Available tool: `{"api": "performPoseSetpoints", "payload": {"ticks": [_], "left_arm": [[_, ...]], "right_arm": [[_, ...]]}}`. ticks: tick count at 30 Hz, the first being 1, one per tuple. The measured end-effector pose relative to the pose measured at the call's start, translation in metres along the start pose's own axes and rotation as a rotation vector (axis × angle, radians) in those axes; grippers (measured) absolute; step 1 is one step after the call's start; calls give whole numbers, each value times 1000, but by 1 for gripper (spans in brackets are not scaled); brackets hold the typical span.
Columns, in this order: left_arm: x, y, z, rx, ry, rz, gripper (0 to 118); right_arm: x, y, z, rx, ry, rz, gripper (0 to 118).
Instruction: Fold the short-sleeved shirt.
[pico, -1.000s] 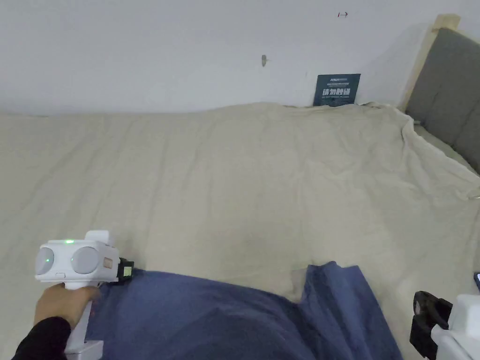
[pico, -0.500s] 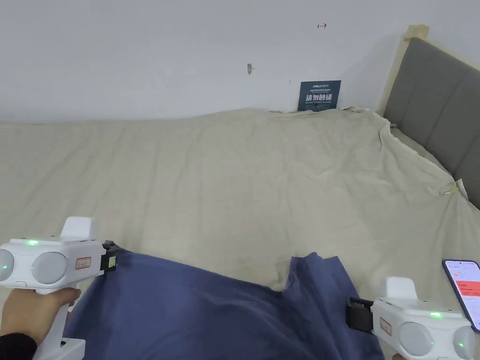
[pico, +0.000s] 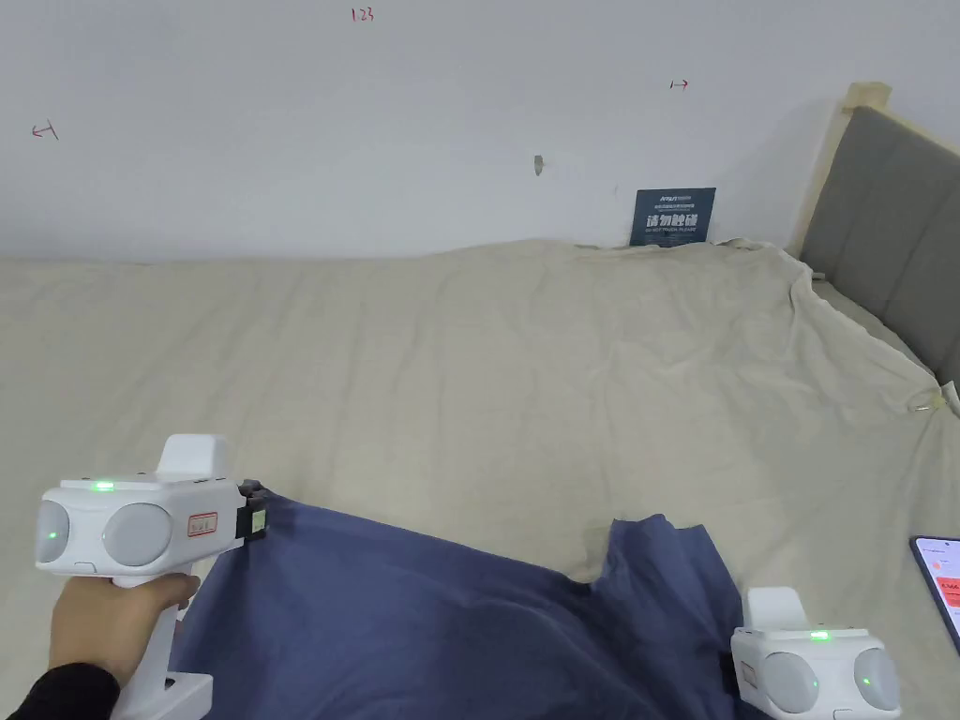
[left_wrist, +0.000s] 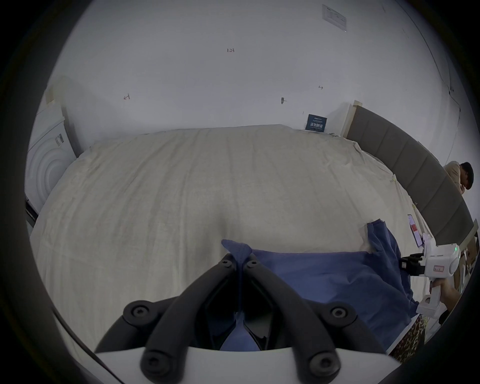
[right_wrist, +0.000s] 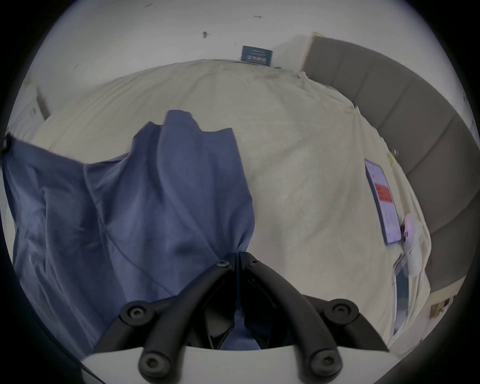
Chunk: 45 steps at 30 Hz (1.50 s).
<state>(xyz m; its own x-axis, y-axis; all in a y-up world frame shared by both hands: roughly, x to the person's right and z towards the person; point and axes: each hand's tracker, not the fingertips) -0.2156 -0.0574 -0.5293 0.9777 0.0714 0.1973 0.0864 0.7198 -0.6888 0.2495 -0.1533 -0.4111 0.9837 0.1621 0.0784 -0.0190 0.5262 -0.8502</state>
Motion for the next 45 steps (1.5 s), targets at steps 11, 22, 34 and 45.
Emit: {"api": "performPoseSetpoints", "payload": {"ticks": [11, 22, 34, 45], "left_arm": [[-14, 7, 73, 101, 23, 108, 0], [-33, 76, 168, 323, 129, 116, 0], [-44, 195, 247, 574, 263, 63, 0], [-34, 267, 258, 664, 303, 23, 0]], "right_arm": [[30, 40, 139, 413, 49, -58, 1], [48, 149, 246, 785, 62, -37, 1], [41, 256, 326, 1053, -43, 89, 1], [43, 328, 357, 1163, -72, 77, 1]]}}
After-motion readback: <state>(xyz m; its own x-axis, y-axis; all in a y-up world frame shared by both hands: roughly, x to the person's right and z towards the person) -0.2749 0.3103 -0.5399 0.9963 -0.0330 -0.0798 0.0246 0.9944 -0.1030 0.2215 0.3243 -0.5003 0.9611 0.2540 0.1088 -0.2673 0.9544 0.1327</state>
